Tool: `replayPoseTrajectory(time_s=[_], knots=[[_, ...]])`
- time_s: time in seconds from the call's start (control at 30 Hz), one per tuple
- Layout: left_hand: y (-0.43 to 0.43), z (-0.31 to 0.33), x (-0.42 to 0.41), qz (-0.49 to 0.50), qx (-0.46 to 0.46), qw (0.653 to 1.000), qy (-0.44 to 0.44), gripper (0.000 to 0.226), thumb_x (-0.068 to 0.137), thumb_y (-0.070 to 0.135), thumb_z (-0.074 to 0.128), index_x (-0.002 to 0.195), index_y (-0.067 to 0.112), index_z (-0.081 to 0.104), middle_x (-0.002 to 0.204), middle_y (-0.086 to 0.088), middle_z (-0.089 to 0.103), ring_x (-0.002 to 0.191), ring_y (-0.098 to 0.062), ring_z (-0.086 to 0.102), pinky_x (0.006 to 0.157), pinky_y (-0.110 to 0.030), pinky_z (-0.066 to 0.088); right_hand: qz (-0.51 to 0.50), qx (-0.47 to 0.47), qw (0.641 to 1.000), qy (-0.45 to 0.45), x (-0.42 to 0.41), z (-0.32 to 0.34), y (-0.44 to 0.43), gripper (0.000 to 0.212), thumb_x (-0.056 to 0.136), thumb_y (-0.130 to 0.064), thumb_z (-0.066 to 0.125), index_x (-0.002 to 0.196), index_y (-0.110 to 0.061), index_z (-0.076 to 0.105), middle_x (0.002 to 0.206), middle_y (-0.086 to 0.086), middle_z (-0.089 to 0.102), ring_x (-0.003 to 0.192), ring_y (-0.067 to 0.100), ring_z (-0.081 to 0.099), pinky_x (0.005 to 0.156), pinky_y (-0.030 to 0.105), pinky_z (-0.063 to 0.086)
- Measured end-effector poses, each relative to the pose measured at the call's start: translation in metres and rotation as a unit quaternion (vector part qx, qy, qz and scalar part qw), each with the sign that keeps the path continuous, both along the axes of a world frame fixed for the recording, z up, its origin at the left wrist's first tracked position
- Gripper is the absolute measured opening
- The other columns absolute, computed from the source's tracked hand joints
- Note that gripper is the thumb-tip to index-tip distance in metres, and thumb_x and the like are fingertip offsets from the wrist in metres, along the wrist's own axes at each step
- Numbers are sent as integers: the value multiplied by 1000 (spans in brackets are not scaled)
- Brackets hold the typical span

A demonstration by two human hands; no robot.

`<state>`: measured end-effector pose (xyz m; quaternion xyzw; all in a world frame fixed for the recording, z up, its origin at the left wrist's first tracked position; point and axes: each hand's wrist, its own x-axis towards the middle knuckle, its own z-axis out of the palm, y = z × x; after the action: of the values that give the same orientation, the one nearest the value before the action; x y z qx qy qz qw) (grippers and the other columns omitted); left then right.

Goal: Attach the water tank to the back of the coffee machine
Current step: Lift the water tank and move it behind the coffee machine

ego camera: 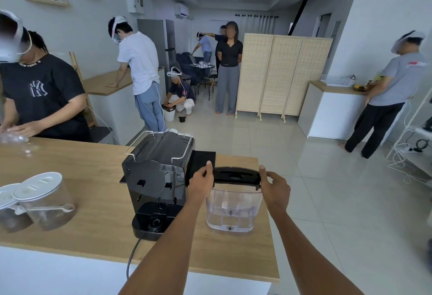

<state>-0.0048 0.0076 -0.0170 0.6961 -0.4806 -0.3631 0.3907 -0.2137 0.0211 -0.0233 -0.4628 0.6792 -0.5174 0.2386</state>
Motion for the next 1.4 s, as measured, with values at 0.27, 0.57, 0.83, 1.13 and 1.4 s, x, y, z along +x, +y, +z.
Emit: replayPoseTrajectory(time_s=[0.27,0.57,0.83,1.13,1.4], knots=[[7,-3,-1,-60,-22,992,-106,63,97,52,56,152,24,44,148,-6,55,135,-28,50,107,-41,44,92,74,989,88,-5,-5,-4,65,93,-59,59,150,-31,52,162,7,41,151,24,36,115,45,37],[7,-9,3,-76,-30,989,-120,66,97,53,57,155,28,40,152,-3,53,140,-28,48,109,-42,45,144,88,977,127,-2,-23,-12,59,101,-49,47,156,-26,42,129,13,66,120,29,61,100,37,47],[3,-8,5,-77,-20,986,-146,69,94,60,56,154,29,42,149,-3,56,138,-29,50,108,-44,47,144,94,979,106,-1,-14,-11,53,102,-44,50,152,-24,48,117,6,71,110,25,63,93,31,46],[-5,-4,4,-58,-18,985,-159,61,92,62,56,143,29,54,136,-3,65,125,-27,60,100,-41,53,144,151,971,115,-1,0,-26,55,100,-54,48,145,-24,55,139,5,64,127,28,60,102,35,45],[3,-32,9,-129,-59,981,-136,96,66,101,26,150,56,25,115,-4,64,100,-24,68,94,-47,56,120,143,978,97,4,-12,-35,52,101,-55,43,141,-26,55,130,7,67,116,30,62,88,33,44]])
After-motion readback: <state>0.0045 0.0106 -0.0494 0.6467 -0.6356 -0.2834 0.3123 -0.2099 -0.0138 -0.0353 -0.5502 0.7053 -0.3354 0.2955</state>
